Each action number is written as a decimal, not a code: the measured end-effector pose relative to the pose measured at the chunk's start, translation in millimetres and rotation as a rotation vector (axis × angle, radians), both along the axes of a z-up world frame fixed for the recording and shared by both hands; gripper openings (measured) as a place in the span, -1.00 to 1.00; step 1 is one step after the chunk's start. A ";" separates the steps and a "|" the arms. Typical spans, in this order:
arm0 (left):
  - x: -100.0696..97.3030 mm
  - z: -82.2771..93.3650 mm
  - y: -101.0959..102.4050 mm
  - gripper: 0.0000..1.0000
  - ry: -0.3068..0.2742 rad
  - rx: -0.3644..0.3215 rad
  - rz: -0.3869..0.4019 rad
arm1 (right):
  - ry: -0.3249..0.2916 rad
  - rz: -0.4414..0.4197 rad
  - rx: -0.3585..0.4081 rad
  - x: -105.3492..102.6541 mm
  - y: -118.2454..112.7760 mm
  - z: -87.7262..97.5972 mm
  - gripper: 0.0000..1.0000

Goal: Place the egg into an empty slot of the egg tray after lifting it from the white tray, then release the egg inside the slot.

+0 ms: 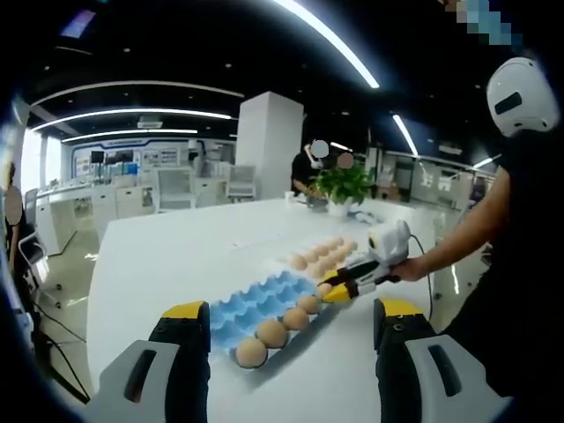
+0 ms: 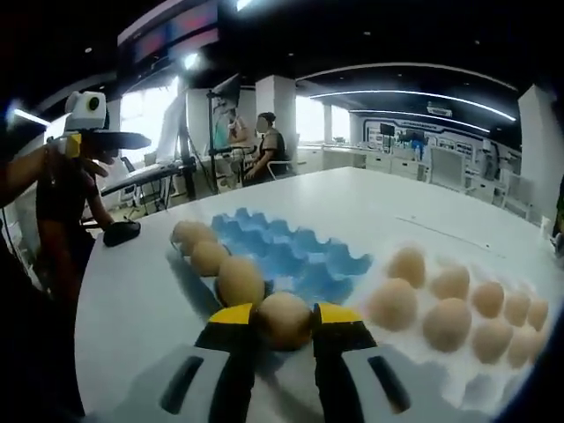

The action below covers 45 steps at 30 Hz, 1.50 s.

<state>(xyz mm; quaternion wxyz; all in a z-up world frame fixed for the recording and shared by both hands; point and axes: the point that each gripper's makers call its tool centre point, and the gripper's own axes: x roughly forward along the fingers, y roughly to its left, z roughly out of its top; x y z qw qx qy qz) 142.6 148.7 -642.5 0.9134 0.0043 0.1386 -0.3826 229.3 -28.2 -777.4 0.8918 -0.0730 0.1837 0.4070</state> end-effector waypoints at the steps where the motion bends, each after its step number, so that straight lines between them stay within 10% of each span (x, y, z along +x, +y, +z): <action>1: -0.1 0.1 0.2 0.53 0.000 -0.001 0.001 | -0.002 0.000 -0.001 0.3 0.1 -0.1 -0.50; 29: -3.6 2.7 -3.7 0.52 -0.006 0.004 -0.009 | -0.080 -0.008 0.045 4.0 -8.4 20.6 -0.36; 45: -2.8 5.0 -6.9 0.52 -0.012 0.002 -0.017 | -0.101 -0.146 0.115 16.2 -51.3 39.9 -0.25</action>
